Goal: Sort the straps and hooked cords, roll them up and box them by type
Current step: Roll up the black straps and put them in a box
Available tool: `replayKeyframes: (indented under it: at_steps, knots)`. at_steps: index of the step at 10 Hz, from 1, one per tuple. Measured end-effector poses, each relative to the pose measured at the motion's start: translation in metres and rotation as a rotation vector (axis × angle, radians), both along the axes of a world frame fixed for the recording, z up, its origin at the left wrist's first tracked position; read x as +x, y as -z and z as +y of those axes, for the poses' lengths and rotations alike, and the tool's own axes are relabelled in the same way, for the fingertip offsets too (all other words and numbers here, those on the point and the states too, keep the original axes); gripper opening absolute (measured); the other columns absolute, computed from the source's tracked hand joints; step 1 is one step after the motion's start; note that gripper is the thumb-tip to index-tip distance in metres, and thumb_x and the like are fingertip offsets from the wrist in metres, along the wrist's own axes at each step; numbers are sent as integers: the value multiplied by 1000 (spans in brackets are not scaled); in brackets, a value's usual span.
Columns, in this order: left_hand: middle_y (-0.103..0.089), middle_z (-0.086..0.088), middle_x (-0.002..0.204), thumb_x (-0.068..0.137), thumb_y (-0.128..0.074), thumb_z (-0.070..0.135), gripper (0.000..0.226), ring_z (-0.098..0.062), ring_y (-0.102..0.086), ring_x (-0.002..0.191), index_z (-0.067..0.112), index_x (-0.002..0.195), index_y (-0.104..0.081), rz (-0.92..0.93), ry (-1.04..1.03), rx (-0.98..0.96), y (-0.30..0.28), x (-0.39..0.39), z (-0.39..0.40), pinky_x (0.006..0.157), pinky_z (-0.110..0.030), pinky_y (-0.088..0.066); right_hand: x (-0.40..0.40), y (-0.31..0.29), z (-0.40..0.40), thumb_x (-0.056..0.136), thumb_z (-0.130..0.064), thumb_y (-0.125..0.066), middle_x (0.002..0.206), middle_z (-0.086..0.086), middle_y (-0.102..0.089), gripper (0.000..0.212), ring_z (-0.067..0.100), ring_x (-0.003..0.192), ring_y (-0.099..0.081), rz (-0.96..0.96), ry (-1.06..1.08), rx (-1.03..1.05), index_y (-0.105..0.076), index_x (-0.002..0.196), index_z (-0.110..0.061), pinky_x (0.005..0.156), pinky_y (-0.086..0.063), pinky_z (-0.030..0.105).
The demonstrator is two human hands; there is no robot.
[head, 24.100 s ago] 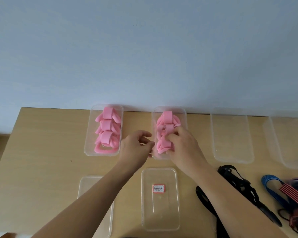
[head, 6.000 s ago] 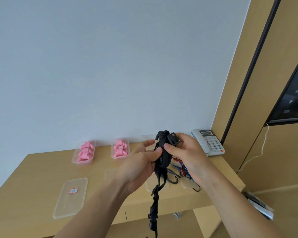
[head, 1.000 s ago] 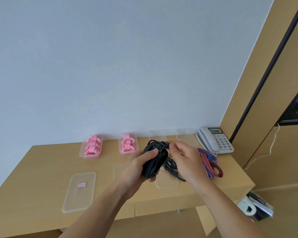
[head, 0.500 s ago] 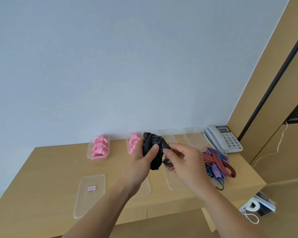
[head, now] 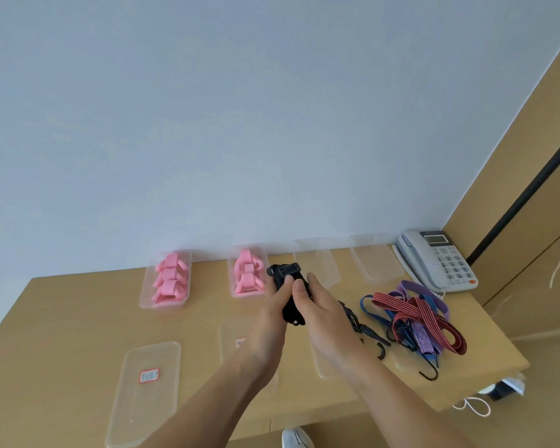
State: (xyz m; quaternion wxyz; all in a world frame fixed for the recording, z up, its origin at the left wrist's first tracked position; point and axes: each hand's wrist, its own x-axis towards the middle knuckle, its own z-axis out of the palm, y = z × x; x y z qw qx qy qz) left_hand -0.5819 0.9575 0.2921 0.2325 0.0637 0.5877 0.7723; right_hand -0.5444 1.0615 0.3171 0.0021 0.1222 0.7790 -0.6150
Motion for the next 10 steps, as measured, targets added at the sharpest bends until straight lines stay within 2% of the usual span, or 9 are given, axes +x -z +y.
replayKeyframes:
  at_steps: [1, 2, 3, 4, 5, 6, 7, 9, 10]
  knots:
    - [-65, 11, 108, 110, -33, 46, 32, -10, -59, 105, 38, 109, -64, 3, -38, -101, 12, -29, 18, 92, -28, -49, -36, 14, 22, 96, -53, -47, 101, -1, -67, 27, 14, 96, -66, 9, -33, -8, -60, 102, -30, 91, -55, 45]
    - [-62, 13, 103, 112, -25, 40, 37, -6, -55, 95, 38, 108, -62, -25, -7, -200, 15, -61, 41, 71, -15, -45, -68, 27, 49, 97, -28, -58, 98, -11, -71, 22, 10, 87, -71, -30, -33, -59, -61, 118, -36, 75, -62, 37]
    - [-46, 19, 134, 112, -25, 44, 38, -1, -46, 119, 39, 146, -42, -82, 0, -351, 35, -89, 62, 74, -1, -45, -95, 41, 72, 97, -22, -58, 96, -11, -71, 29, 13, 73, -73, -104, -2, -42, -59, 122, -36, 66, -61, 30]
    - [-54, 26, 133, 108, -34, 51, 35, 1, -43, 128, 43, 132, -58, -188, -27, -306, 50, -112, 81, 111, -23, -38, -126, 62, 97, 97, -21, -56, 90, -6, -70, 24, 12, 72, -68, -146, 7, 17, -60, 116, -35, 66, -57, 30]
    - [-60, 10, 133, 103, -50, 38, 30, -14, -51, 122, 31, 130, -61, -229, -111, -608, 72, -143, 96, 106, -35, -40, -158, 89, 124, 98, -25, -54, 105, 1, -59, 31, 18, 95, -60, -71, -53, 438, -51, 129, -26, 82, -52, 34]
    - [-62, 4, 122, 100, -57, 34, 50, -16, -55, 108, 20, 147, -51, -141, -80, -935, 87, -162, 100, 92, -32, -45, -188, 104, 144, 98, -18, -51, 127, 9, -45, 60, 24, 112, -46, -93, -278, 892, -25, 151, -12, 91, -47, 33]
    - [-67, 6, 107, 97, -62, 39, 48, -18, -62, 105, 16, 139, -58, -127, 17, -1059, 102, -175, 112, 93, -33, -50, -214, 117, 148, 91, -6, -54, 135, 15, -42, 74, 29, 118, -45, -122, -432, 1149, -16, 154, -2, 95, -45, 33]
    - [-72, 2, 88, 88, -67, 19, 7, -23, -69, 83, 25, 84, -66, -188, -23, -1043, 126, -182, 121, 83, -42, -60, -239, 155, 148, 78, -15, -68, 113, 20, -53, 78, 34, 93, -52, -141, -518, 1371, -34, 145, 6, 81, -46, 40]
    - [-73, 1, 82, 86, -69, 18, 9, -23, -71, 78, 25, 80, -66, -190, -26, -1023, 131, -184, 120, 80, -42, -60, -242, 172, 151, 82, -35, -65, 112, 20, -54, 83, 34, 92, -51, -94, -487, 1424, -32, 146, 6, 82, -43, 43]
